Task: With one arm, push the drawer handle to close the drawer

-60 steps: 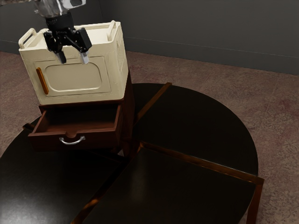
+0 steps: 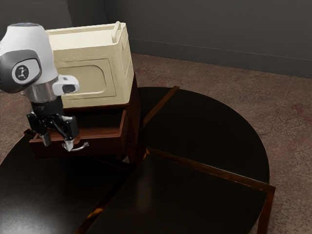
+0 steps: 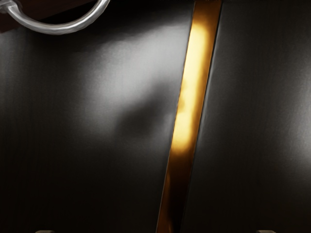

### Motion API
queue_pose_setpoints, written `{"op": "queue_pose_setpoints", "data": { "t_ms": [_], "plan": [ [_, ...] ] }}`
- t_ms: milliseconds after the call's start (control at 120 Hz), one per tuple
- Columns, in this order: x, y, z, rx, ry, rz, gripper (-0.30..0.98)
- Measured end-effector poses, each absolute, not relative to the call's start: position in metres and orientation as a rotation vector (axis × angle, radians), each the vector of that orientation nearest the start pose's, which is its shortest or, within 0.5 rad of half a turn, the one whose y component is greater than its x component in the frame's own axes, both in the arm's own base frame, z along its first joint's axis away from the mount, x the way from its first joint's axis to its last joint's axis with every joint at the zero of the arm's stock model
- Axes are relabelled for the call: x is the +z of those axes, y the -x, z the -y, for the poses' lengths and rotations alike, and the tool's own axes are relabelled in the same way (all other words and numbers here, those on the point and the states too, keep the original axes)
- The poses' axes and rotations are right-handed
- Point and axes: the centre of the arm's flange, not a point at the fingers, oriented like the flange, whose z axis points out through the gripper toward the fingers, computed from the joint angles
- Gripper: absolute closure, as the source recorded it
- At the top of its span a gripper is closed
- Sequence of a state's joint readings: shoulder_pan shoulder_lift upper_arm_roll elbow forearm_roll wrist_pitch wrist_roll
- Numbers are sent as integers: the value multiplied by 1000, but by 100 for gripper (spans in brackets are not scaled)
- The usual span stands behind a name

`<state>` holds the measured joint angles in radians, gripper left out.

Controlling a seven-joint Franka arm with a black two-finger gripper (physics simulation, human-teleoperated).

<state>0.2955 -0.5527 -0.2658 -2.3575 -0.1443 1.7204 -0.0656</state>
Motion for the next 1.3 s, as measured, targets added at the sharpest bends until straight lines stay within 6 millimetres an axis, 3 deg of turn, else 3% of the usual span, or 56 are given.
{"op": "queue_pose_setpoints", "data": {
  "t_ms": [133, 275, 442, 758, 1300],
  "plan": [
    [490, -368, 13, 101, 3109, 317, 40],
    [462, -384, 4, 104, 3110, 381, 56],
    [445, -398, -5, 81, 3107, 479, 66],
    [409, -423, -33, 69, 3099, 665, 71],
    [401, -468, -65, -143, 3058, 763, 71]
  ]
}}
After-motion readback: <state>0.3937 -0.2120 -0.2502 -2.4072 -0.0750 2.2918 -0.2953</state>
